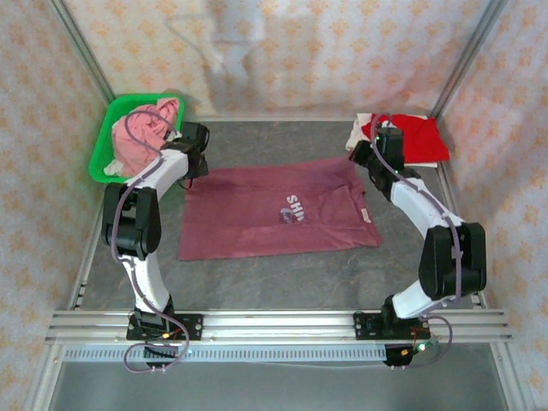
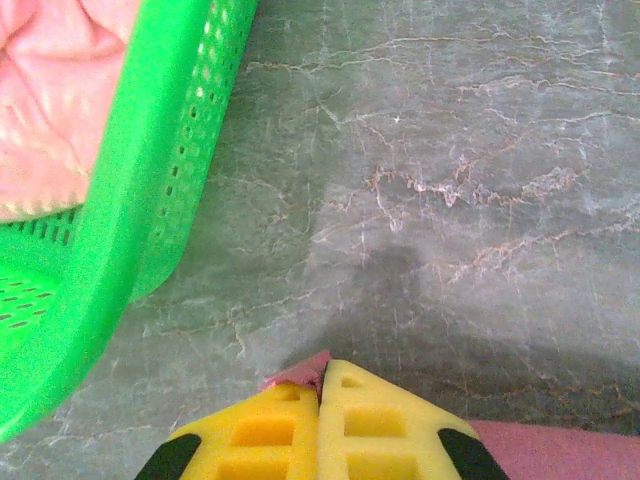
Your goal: Fold and stack the t-shirts
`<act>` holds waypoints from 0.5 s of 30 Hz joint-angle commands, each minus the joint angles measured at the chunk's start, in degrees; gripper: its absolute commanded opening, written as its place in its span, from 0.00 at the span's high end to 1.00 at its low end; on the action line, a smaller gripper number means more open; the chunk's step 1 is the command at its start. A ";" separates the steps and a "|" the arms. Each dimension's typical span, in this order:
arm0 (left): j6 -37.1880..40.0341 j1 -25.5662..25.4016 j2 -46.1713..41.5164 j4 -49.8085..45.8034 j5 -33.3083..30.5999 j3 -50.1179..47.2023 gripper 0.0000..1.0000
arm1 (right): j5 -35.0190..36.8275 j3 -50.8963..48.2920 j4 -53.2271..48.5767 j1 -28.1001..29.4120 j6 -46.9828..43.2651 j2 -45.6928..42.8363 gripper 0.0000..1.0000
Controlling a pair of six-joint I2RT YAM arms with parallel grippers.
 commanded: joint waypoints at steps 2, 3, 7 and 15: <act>0.00 -0.67 -2.85 0.61 -3.17 -3.19 0.97 | -0.01 -3.72 2.14 -0.24 0.69 -3.55 1.00; -0.12 -0.83 -3.08 0.45 -3.40 -3.62 0.97 | 0.06 -4.79 2.61 -0.22 0.78 -4.21 1.00; -0.65 -1.54 -4.05 1.04 -4.76 -6.16 0.97 | -0.50 -7.17 3.08 -0.24 1.05 -6.10 1.00; -1.48 -2.35 -5.21 2.08 -7.22 -8.93 0.96 | -0.38 -10.37 3.92 -0.31 1.13 -9.79 1.00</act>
